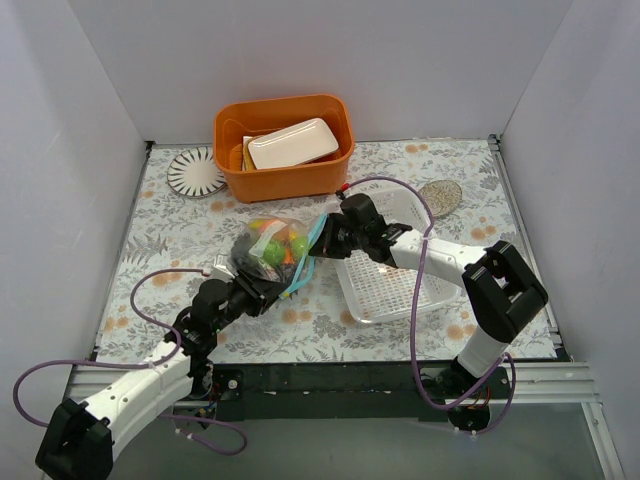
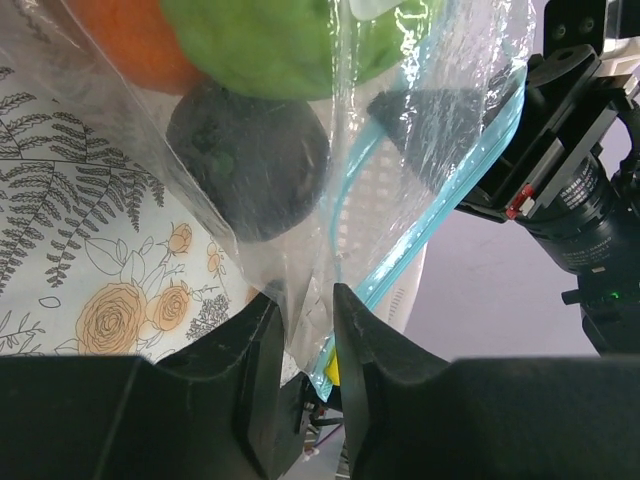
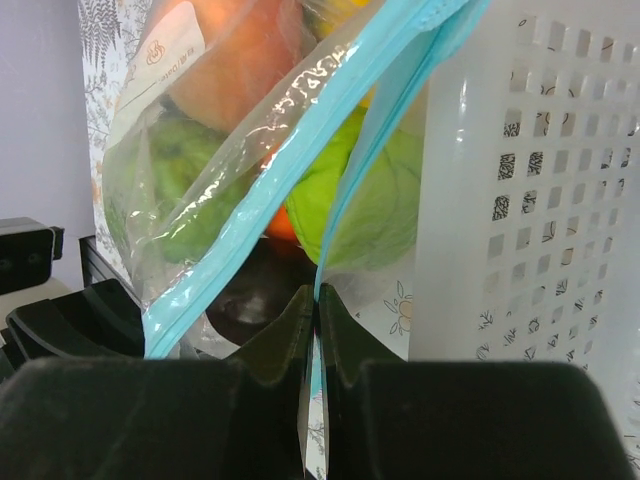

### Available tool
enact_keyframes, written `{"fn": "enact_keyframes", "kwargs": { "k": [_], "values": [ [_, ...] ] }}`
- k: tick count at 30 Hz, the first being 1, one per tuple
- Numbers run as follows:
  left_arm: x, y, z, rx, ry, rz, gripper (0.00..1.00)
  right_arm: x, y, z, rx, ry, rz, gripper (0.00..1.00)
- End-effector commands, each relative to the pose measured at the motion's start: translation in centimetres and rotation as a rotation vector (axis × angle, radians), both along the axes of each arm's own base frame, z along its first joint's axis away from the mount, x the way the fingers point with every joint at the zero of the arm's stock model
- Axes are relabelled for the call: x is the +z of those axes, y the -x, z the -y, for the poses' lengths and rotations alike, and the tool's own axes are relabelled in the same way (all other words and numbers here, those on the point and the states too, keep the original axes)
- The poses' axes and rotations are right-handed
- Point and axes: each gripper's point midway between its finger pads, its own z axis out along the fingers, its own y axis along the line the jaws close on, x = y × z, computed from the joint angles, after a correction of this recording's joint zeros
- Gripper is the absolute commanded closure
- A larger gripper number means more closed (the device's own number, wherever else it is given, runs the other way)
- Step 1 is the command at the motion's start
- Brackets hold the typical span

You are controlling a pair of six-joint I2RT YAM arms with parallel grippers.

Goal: Place the food in the zip-top bag and seal the zipper
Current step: Adjust the zipper food storage bag at the center of the board.

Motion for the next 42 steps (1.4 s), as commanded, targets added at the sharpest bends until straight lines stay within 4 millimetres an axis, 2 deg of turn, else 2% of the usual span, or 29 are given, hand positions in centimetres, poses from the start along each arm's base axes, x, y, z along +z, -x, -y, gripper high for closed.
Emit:
{"fn": "enact_keyframes", "kwargs": {
  "k": [1,8,10,11,13,14,16,17,21,23,25,28,32,42],
  "values": [
    [2.0,-0.7,-0.3,0.139,0.227,-0.148,0.77,2.1,-0.1,-0.2,-0.003,-0.043,0.047,0.88],
    [2.2,-0.4,-0.8,0.154,0.225,-0.145,0.82,2.0,-0.1,0.0,-0.005,-0.034,0.053,0.88],
    [2.1,-0.3,-0.8,0.149,0.219,-0.145,0.88,2.3,-0.1,0.0,0.0,-0.037,0.06,0.88],
    [2.1,-0.3,-0.8,0.149,0.219,-0.148,0.93,2.6,0.1,-0.1,0.014,-0.044,0.062,0.84],
    [1.9,-0.3,-0.8,0.149,0.216,-0.153,0.95,3.2,0.5,-0.2,0.031,-0.052,0.074,0.75],
    [1.8,-0.4,-0.7,0.149,0.212,-0.153,1.0,4.4,0.7,0.0,0.032,-0.067,0.092,0.63],
    [2.0,-0.5,-0.6,0.143,0.204,-0.146,1.0,4.8,1.6,0.6,0.029,-0.05,0.087,0.51],
    [2.2,-0.5,-0.6,0.14,0.204,-0.142,1.0,6.0,1.9,0.9,0.016,-0.066,0.11,0.46],
    [2.7,-0.8,-0.4,0.13,0.19,-0.122,1.0,6.4,5.0,2.3,-0.005,-0.093,0.054,0.44],
    [2.9,-0.8,-0.3,0.125,0.189,-0.115,1.0,7.4,7.3,1.7,0.019,-0.16,0.008,0.44],
    [2.9,-0.8,-0.3,0.123,0.184,-0.114,1.0,7.6,9.7,0.6,0.071,-0.208,-0.021,0.45],
    [3.2,-0.8,-0.3,0.119,0.181,-0.094,1.0,7.9,12.0,-1.0,0.128,-0.258,-0.086,0.45],
    [3.4,-0.6,-0.2,0.104,0.178,-0.082,1.0,6.9,12.7,-2.6,0.157,-0.293,-0.164,0.46],
    [3.4,-0.4,0.2,0.057,0.129,-0.046,1.0,4.9,12.6,-4.8,0.17,-0.349,-0.251,0.5]
  ]
}}
